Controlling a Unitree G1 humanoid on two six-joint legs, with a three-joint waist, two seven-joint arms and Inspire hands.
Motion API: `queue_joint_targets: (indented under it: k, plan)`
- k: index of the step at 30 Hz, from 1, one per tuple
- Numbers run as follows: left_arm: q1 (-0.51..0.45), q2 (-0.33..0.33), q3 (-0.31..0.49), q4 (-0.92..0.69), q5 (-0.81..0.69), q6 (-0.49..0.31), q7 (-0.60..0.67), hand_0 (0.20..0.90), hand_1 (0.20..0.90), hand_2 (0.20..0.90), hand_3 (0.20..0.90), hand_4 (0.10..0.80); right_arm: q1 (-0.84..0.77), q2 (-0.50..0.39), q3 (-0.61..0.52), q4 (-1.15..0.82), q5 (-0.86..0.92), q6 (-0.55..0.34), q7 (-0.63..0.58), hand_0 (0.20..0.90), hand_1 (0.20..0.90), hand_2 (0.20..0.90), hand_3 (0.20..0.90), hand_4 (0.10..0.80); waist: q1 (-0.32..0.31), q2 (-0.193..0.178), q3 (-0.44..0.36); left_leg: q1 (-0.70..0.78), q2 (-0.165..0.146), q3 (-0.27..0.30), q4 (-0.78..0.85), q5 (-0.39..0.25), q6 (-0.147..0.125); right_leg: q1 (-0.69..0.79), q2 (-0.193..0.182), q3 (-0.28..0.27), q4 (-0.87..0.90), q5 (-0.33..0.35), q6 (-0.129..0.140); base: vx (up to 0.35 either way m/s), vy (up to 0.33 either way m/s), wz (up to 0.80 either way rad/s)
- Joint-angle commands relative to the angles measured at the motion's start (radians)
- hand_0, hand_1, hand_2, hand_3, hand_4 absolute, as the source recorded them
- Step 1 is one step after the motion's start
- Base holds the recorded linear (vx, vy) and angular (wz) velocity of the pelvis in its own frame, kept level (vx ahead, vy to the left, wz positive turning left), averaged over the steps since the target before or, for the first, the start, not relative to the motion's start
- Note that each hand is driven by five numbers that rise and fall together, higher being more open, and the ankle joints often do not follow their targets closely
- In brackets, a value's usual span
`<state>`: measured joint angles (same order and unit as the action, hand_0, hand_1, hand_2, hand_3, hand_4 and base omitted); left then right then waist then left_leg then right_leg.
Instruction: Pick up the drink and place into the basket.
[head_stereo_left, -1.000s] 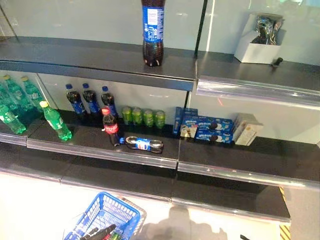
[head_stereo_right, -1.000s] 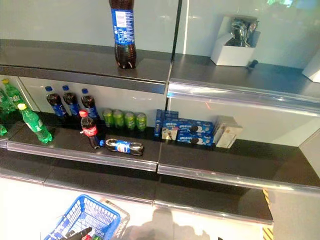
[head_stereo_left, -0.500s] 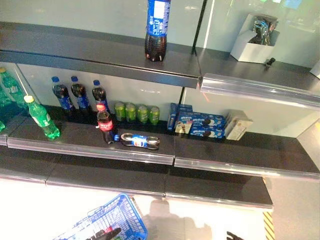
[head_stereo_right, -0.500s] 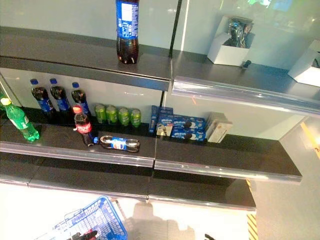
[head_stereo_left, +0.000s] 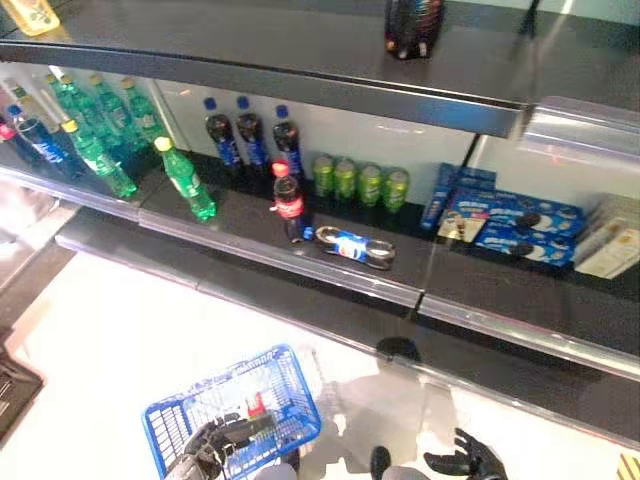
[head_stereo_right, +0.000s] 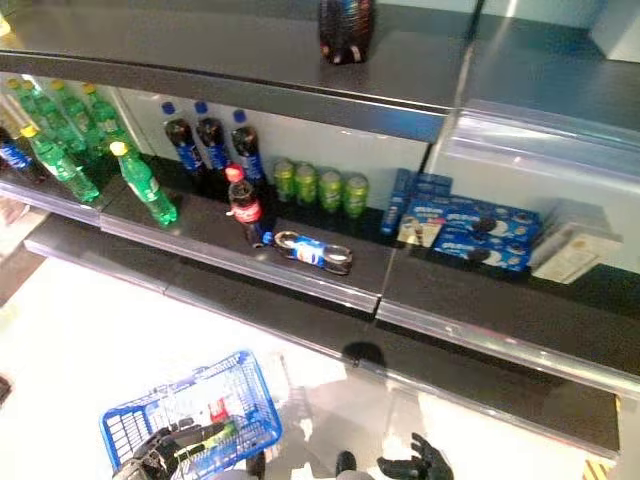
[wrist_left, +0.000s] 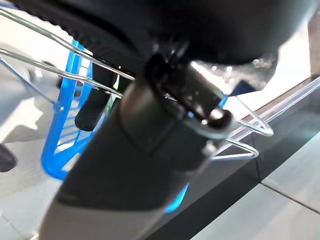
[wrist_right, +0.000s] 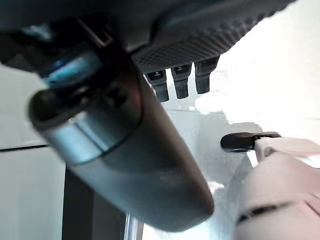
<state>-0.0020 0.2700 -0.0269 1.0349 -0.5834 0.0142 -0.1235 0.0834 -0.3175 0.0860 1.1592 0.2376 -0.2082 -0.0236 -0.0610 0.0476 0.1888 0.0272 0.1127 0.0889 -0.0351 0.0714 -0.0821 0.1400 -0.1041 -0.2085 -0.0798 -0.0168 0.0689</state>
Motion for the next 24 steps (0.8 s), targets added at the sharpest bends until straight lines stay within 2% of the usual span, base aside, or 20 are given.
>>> queue_joint_targets:
  k: [1, 3, 5, 11, 13, 20, 24]
  plan:
    - [-0.038, 0.02, 0.034, -0.151, -0.037, -0.074, -0.072, 0.3, 0.3, 0.3, 0.2, 0.1, -0.008, -0.025, -0.034, 0.036, 0.011, -0.041, -0.022, 0.9, 0.9, 0.9, 0.9, 0.8, 0.046, -0.013, -0.061, -0.02, 0.024, -0.02, -0.052, 0.041, -0.034, -0.074, 0.017, 0.104, 0.069, 0.006, 0.011, 0.086, 0.288, 0.72]
    - [-0.04, 0.015, 0.031, -0.134, -0.037, -0.078, -0.087, 0.3, 0.3, 0.3, 0.2, 0.1, -0.012, -0.037, -0.037, 0.047, 0.016, -0.038, -0.037, 0.9, 0.9, 0.9, 0.9, 0.8, 0.049, 0.002, -0.059, -0.036, 0.025, -0.047, -0.049, 0.049, -0.038, -0.08, 0.014, 0.122, 0.111, -0.026, 0.008, 0.12, 0.348, 0.57]
    - [-0.046, 0.01, 0.025, -0.111, -0.042, -0.09, -0.082, 0.3, 0.3, 0.3, 0.2, 0.1, -0.026, -0.044, -0.039, 0.056, 0.019, -0.026, -0.045, 0.9, 0.9, 0.9, 0.9, 0.8, 0.047, 0.003, -0.054, -0.017, 0.014, -0.044, -0.035, 0.016, -0.028, -0.087, -0.007, 0.123, 0.147, -0.044, 0.016, 0.132, 0.367, 0.15]
    - [-0.101, 0.05, 0.053, -0.006, -0.047, -0.116, -0.053, 0.3, 0.3, 0.3, 0.2, 0.1, -0.014, -0.004, -0.035, 0.065, 0.024, -0.064, -0.009, 0.9, 0.9, 0.9, 0.9, 0.8, 0.044, -0.039, -0.046, 0.027, -0.02, -0.026, -0.035, -0.027, 0.012, -0.106, -0.053, 0.118, 0.175, -0.012, 0.078, 0.101, 0.222, -0.11]
    - [-0.106, 0.058, 0.057, 0.011, -0.043, -0.12, -0.048, 0.3, 0.3, 0.3, 0.2, 0.1, -0.015, 0.005, -0.023, 0.054, 0.029, -0.064, -0.009, 0.9, 0.9, 0.9, 0.9, 0.8, 0.047, -0.047, -0.048, 0.032, -0.02, -0.019, -0.05, -0.031, 0.018, -0.106, -0.058, 0.118, 0.154, 0.003, 0.088, 0.023, 0.068, -0.11]
    - [-0.088, 0.047, 0.046, 0.014, -0.056, -0.142, -0.045, 0.3, 0.3, 0.3, 0.2, 0.1, -0.026, 0.011, 0.005, 0.025, -0.022, -0.031, -0.025, 0.9, 0.9, 0.9, 0.9, 0.8, 0.059, -0.068, -0.054, 0.043, -0.023, 0.006, -0.05, -0.051, 0.022, -0.088, -0.071, 0.117, 0.081, 0.039, 0.092, 0.036, 0.094, -0.07]
    - [-0.073, 0.037, 0.044, -0.002, -0.055, -0.139, -0.059, 0.3, 0.3, 0.3, 0.2, 0.1, -0.036, -0.003, 0.007, 0.016, -0.018, -0.004, -0.035, 0.9, 0.9, 0.9, 0.9, 0.8, 0.079, -0.092, -0.041, 0.027, -0.031, -0.007, 0.029, -0.083, 0.025, -0.074, -0.087, 0.128, 0.096, 0.034, 0.095, 0.093, 0.156, -0.01]
